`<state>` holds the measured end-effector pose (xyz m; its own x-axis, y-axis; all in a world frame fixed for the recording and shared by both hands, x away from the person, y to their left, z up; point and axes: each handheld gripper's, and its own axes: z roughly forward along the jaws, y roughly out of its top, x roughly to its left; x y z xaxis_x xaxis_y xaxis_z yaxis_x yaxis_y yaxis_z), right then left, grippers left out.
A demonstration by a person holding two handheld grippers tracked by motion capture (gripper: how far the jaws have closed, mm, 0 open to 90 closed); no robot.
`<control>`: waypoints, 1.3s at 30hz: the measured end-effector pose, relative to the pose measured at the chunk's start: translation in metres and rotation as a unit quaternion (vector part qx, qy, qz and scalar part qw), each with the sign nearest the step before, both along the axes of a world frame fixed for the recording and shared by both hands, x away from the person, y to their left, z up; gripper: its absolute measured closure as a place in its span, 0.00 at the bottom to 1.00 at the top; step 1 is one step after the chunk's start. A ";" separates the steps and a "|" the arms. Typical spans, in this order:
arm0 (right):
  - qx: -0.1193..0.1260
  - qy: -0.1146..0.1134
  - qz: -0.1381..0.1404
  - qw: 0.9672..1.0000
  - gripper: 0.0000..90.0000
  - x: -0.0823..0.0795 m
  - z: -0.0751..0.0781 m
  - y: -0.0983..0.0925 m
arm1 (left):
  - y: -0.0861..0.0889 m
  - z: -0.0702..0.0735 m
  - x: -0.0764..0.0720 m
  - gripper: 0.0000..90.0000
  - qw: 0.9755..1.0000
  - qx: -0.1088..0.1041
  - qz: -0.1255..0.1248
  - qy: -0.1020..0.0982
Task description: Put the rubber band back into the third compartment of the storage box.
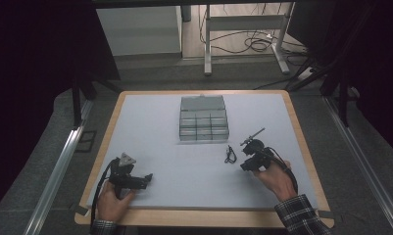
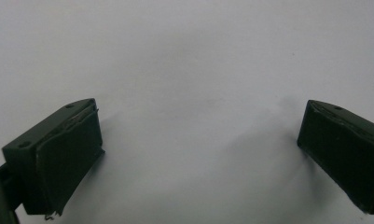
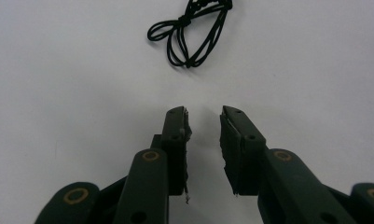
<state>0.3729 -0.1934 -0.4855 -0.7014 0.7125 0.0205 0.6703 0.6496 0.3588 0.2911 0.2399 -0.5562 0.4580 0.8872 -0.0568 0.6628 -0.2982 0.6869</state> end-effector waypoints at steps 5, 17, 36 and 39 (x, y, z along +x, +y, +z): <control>-0.010 0.008 0.004 1.000 0.79 0.006 0.001 0.006 | 0.000 0.000 0.000 0.00 1.000 0.000 0.000 0.000; -0.024 0.017 0.011 0.999 0.77 0.020 0.005 0.021 | 0.000 0.000 0.000 0.00 1.000 0.000 0.000 0.000; -0.066 0.038 0.020 0.997 0.87 0.039 -0.005 0.045 | 0.000 0.000 0.000 0.00 1.000 0.000 0.000 0.000; -0.063 0.043 0.018 0.997 0.91 0.039 -0.006 0.047 | 0.000 0.000 0.000 0.00 1.000 0.000 0.000 0.000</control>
<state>0.4124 -0.1467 -0.4911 -0.7267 0.6869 -0.0061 0.6700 0.7108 0.2141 0.2912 0.2399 -0.5562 0.4580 0.8871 -0.0571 0.6625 -0.2978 0.6873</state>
